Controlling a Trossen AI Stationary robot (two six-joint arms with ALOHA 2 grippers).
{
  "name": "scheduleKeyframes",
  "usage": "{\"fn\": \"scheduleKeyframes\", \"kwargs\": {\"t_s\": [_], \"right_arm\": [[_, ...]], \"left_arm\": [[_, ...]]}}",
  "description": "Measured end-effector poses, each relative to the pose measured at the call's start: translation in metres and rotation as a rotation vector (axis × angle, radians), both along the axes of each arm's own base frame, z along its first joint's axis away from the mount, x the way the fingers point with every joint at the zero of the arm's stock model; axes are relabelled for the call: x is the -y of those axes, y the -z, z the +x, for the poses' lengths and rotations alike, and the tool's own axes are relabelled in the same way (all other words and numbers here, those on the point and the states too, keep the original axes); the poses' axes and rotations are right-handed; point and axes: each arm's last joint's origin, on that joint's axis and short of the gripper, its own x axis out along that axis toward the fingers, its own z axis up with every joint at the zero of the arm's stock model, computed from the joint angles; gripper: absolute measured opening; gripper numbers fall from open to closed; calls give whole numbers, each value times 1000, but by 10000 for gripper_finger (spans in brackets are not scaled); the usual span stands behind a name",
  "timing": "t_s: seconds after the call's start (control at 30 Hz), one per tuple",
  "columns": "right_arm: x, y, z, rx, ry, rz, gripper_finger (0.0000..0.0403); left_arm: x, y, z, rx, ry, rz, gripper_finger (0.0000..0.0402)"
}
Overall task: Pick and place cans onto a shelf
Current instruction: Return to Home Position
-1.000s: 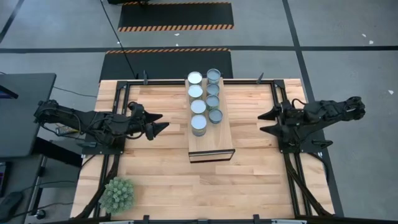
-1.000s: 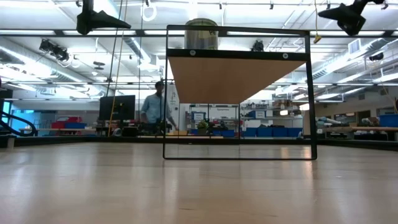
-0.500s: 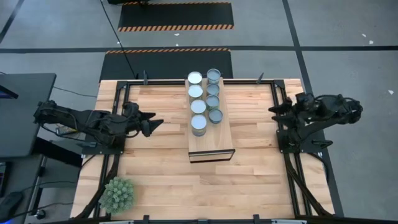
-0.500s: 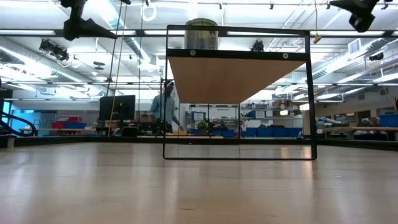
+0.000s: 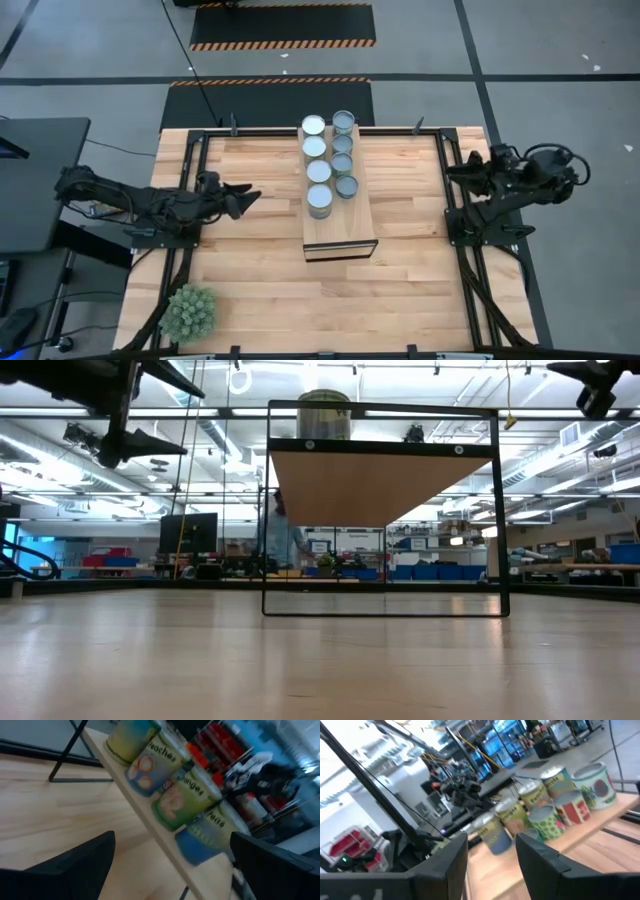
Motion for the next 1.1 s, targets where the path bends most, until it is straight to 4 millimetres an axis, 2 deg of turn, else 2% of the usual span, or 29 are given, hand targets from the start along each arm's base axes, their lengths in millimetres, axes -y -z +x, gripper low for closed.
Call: {"fn": "scheduleKeyframes", "kwargs": {"t_s": [0.2,0.43,0.67,0.93,1.1], "right_arm": [[-1,7,4,-28,0,16,170],[-4,15,13,-35,1,50,169],[-7,25,23,-26,-4,125,169],[-8,17,24,66,-18,151,169],[-8,16,24,76,-16,120,168]], "left_arm": [[-4,12,-9,74,-50,-10,400],[-6,36,-15,133,-77,-23,400],[-6,57,-16,130,-82,-7,400],[-8,76,-21,228,-89,23,400],[-8,76,-21,221,-96,37,400]]}}
